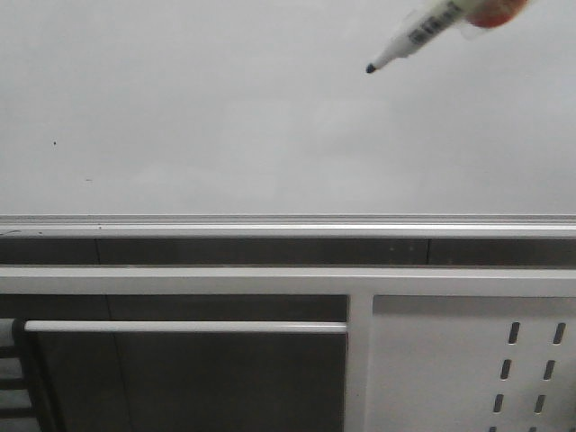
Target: Write number 1 on whiteboard
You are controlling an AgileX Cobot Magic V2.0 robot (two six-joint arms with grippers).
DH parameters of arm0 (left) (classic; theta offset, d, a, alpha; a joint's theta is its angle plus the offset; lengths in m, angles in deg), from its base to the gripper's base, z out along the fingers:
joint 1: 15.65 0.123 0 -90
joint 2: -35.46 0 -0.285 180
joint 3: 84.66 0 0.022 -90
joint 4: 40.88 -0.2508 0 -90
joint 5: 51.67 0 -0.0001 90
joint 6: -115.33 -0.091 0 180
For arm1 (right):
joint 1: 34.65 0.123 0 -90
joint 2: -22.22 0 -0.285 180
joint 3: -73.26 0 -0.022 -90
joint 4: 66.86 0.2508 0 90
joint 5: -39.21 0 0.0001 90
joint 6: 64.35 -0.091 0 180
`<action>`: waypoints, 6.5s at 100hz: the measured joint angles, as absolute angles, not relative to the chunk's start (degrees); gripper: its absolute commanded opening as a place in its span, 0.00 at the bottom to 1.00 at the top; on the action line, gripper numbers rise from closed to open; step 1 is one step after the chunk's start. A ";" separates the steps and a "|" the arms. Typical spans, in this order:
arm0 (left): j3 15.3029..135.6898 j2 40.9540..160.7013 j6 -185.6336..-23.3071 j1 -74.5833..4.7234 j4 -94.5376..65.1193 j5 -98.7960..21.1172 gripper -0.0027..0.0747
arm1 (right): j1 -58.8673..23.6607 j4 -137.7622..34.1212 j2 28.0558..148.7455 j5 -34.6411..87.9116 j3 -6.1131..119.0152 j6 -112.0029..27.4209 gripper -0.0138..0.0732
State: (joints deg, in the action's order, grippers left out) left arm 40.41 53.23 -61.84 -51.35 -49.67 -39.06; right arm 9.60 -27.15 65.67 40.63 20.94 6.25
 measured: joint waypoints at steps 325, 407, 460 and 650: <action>40.08 53.23 -61.81 -51.35 -49.67 -39.34 0.01 | 19.02 -26.13 96.32 83.74 20.29 6.46 0.10; 37.90 53.23 -61.81 -51.35 -49.67 -40.52 0.05 | 26.69 -21.22 95.49 75.20 20.96 6.46 0.10; 51.87 69.45 -77.21 -57.53 -37.65 -16.46 0.49 | 30.36 14.58 85.67 56.52 33.41 6.46 0.10; 63.75 90.87 -85.74 -69.83 -33.96 -8.23 0.31 | 29.07 1.84 88.91 38.64 38.59 6.46 0.10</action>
State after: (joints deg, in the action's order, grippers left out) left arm 63.75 90.87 -85.74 -69.83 -33.96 -8.23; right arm 29.07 1.84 88.91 38.64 38.59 6.46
